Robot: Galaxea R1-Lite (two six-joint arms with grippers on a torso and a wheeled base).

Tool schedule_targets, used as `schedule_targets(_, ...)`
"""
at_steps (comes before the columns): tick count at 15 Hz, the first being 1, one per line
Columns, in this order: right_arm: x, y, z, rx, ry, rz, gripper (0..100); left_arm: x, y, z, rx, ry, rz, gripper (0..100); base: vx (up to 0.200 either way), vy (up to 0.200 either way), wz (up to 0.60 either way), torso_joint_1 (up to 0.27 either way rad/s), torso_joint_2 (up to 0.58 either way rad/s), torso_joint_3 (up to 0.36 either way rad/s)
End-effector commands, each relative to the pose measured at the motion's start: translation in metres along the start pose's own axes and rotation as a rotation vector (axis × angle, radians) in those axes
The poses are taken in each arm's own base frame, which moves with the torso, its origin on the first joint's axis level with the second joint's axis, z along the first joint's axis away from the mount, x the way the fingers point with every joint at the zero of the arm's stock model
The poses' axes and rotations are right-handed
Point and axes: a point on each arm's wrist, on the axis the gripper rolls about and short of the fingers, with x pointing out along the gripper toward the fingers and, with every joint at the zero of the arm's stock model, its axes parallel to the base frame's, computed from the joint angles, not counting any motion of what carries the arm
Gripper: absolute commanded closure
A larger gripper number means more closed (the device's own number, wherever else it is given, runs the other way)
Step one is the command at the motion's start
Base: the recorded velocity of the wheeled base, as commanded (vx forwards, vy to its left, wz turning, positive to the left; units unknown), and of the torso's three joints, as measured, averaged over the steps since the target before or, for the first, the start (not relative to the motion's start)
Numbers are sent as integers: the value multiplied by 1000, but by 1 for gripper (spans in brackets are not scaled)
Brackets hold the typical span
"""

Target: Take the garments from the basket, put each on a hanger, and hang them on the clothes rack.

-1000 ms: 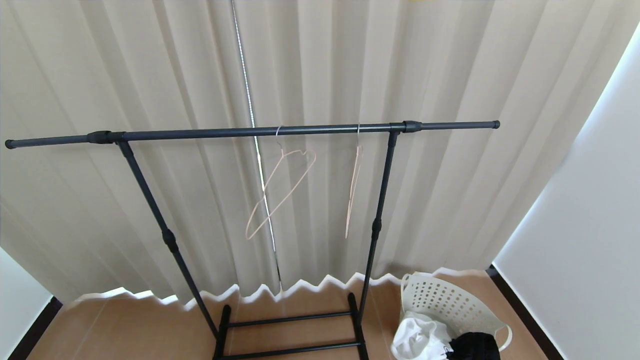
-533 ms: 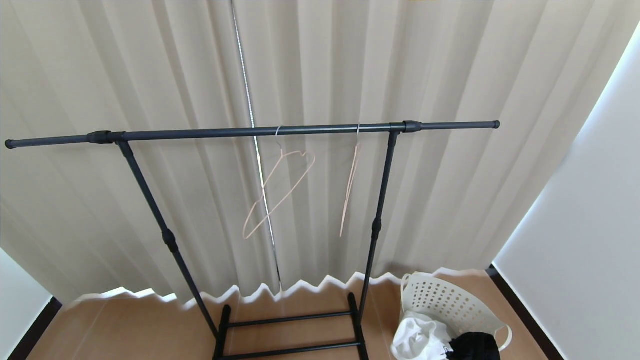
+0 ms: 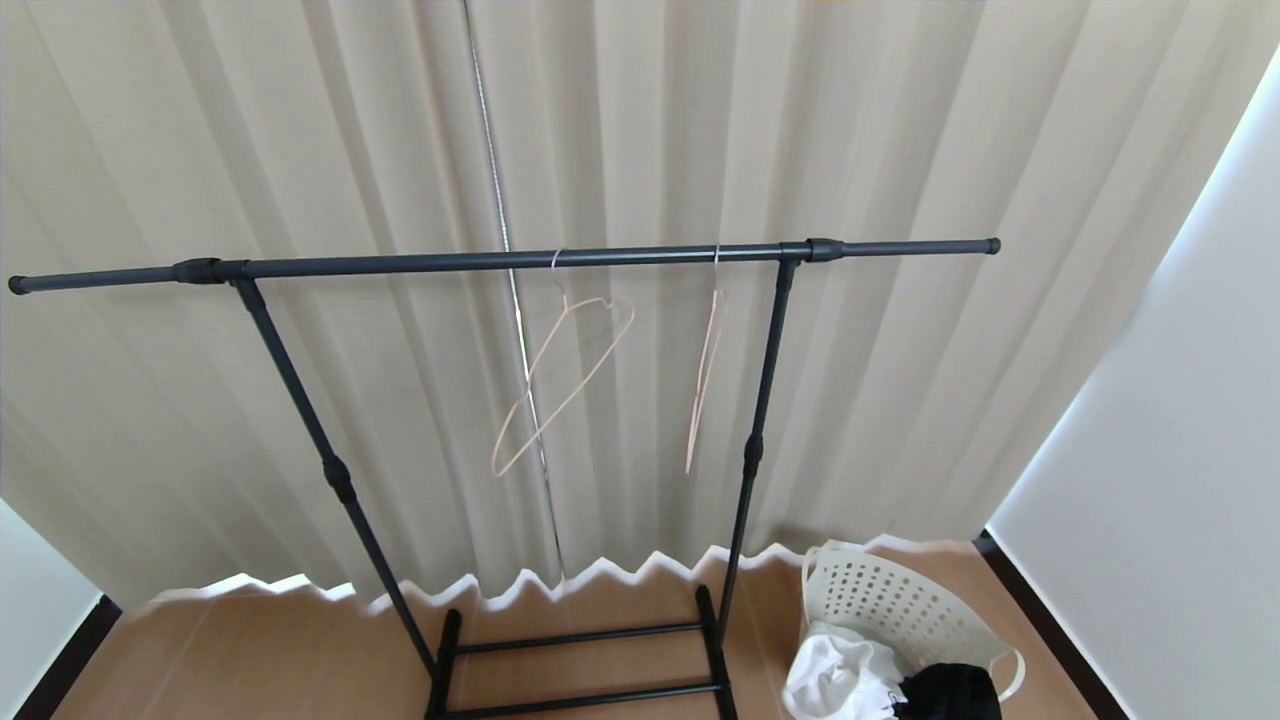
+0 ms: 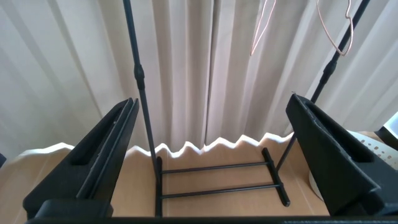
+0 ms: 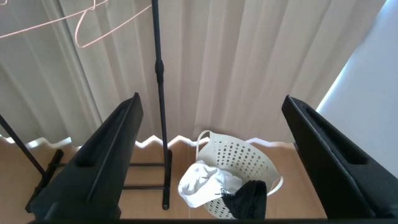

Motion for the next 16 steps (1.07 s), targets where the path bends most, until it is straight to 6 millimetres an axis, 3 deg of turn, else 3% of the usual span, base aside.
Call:
schedule_targets(1, 0, 0, 0, 1, 0, 0, 0, 0, 0, 0, -1, 0, 0, 0, 0, 0, 0, -105, 256, 139)
schedule_targets(16, 0, 0, 0, 0, 0, -1, 0, 0, 0, 1, -2, -1, -1, 0, 0, 0, 0, -145, 335, 189)
